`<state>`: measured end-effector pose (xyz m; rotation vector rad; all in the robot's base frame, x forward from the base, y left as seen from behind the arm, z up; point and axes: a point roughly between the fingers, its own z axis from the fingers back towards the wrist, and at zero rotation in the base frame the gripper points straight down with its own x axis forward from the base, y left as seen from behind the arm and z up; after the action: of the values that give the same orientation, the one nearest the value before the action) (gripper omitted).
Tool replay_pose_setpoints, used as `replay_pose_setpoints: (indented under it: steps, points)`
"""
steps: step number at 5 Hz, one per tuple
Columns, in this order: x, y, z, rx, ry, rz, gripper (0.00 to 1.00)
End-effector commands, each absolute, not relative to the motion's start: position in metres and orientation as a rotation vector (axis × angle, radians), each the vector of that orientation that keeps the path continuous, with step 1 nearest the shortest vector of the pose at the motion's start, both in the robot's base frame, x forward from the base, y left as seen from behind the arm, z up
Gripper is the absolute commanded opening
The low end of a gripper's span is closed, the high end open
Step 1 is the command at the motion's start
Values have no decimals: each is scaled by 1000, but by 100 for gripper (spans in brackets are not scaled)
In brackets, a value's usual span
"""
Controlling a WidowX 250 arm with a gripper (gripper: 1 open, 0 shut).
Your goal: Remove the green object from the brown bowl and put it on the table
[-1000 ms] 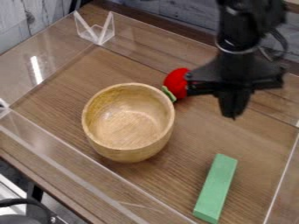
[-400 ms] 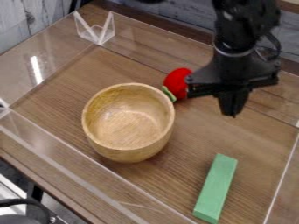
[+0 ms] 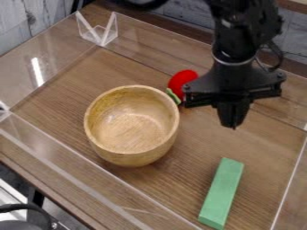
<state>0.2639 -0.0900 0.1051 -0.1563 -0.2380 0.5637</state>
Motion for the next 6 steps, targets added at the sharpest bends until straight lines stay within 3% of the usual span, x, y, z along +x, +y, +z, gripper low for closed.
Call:
replay_pose_setpoints:
  steps: [1,3,4,6]
  points:
    - [273,-80,122,-178,-269,623,0]
    - [286,-75,118,-161,-272,725,0]
    - [288,-72,119,-155,-259,675,100]
    - [288,-50,110,-149,-236,539,100]
